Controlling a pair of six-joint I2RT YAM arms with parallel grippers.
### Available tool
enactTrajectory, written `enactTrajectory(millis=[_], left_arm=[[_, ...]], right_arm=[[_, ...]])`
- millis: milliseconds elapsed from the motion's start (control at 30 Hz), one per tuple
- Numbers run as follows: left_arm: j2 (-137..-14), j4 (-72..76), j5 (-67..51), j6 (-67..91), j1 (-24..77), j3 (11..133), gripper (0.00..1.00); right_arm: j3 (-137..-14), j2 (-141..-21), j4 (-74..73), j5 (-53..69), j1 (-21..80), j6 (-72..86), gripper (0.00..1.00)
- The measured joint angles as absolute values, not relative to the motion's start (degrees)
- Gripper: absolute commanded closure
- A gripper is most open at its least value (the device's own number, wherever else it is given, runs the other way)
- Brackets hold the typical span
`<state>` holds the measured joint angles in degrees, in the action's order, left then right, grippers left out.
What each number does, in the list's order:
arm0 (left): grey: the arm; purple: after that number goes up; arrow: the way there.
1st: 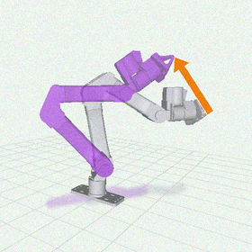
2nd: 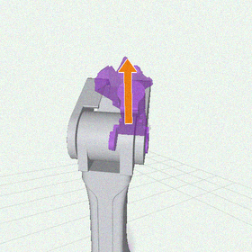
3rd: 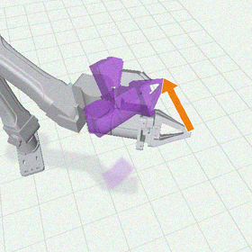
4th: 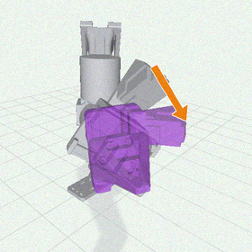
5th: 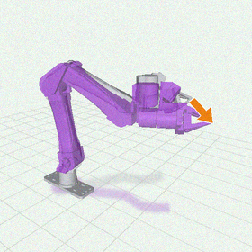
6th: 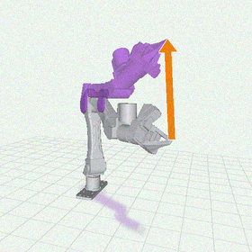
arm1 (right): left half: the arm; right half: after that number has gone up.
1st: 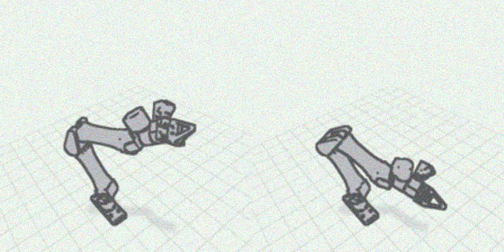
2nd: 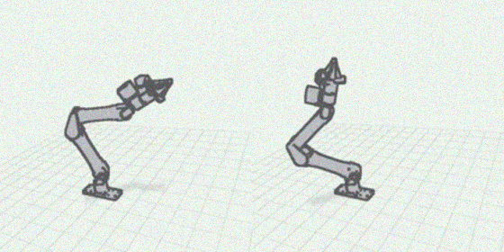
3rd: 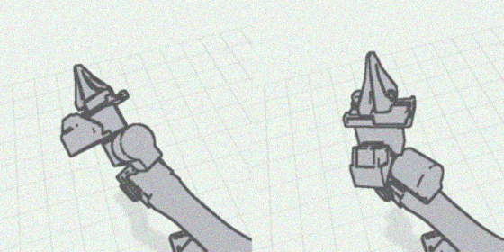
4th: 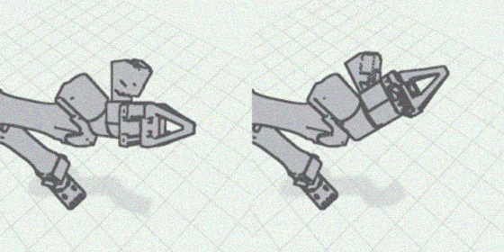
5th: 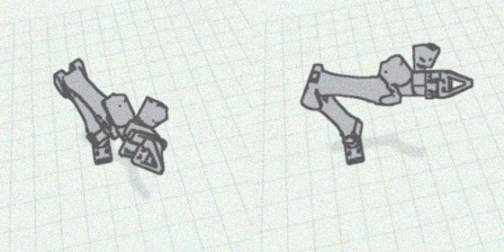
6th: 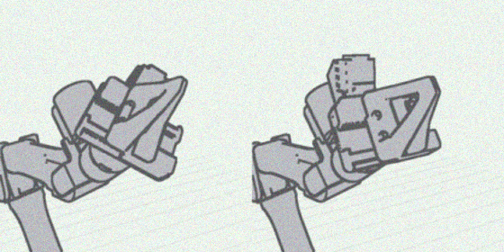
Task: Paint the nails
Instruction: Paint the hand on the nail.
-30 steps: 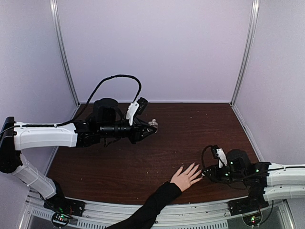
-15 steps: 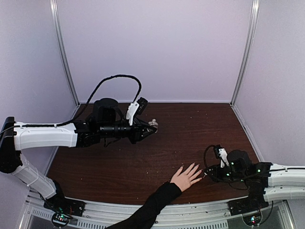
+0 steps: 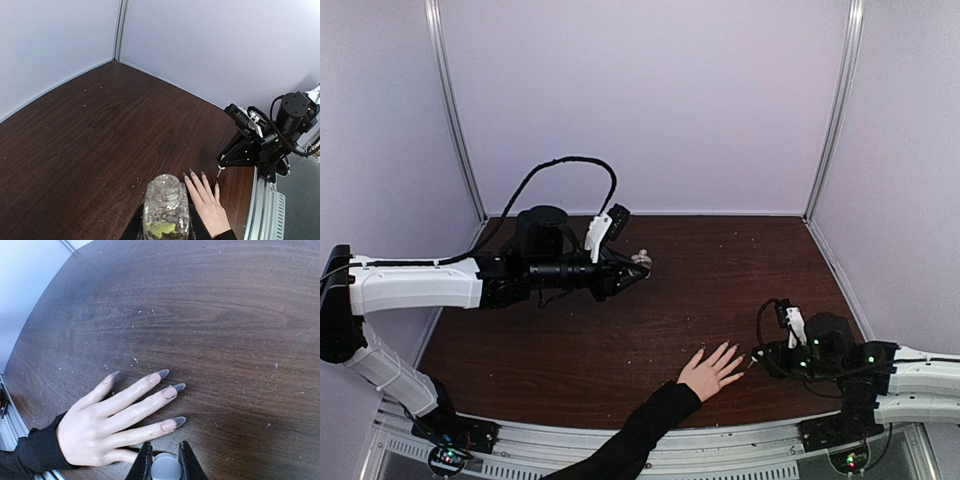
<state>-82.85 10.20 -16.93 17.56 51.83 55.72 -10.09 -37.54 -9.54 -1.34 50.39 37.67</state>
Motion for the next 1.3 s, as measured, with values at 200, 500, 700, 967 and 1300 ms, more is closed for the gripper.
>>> enactTrajectory(millis=[200,500,700,967,1300], left_arm=[[-82.85,10.2,-16.95,17.58,51.83,55.72,1.0],[-82.85,10.2,-16.95,17.58,51.83,55.72,1.0],[-82.85,10.22,-16.95,17.58,51.83,55.72,1.0],[-82.85,10.2,-16.95,17.58,51.83,55.72,1.0],[-82.85,10.2,-16.93,17.56,51.83,55.72,1.0]], right_arm=[[-9.65,-35.2,-8.71,-0.86,50.39,37.23,1.0],[-9.58,-43.22,-3.4,3.2,50.41,35.86,1.0],[-9.58,-43.03,-1.83,4.12,50.46,35.73,1.0],[-9.58,-43.42,-1.54,4.27,50.5,35.75,1.0],[-9.58,-44.91,-2.02,4.16,50.5,35.99,1.0]])
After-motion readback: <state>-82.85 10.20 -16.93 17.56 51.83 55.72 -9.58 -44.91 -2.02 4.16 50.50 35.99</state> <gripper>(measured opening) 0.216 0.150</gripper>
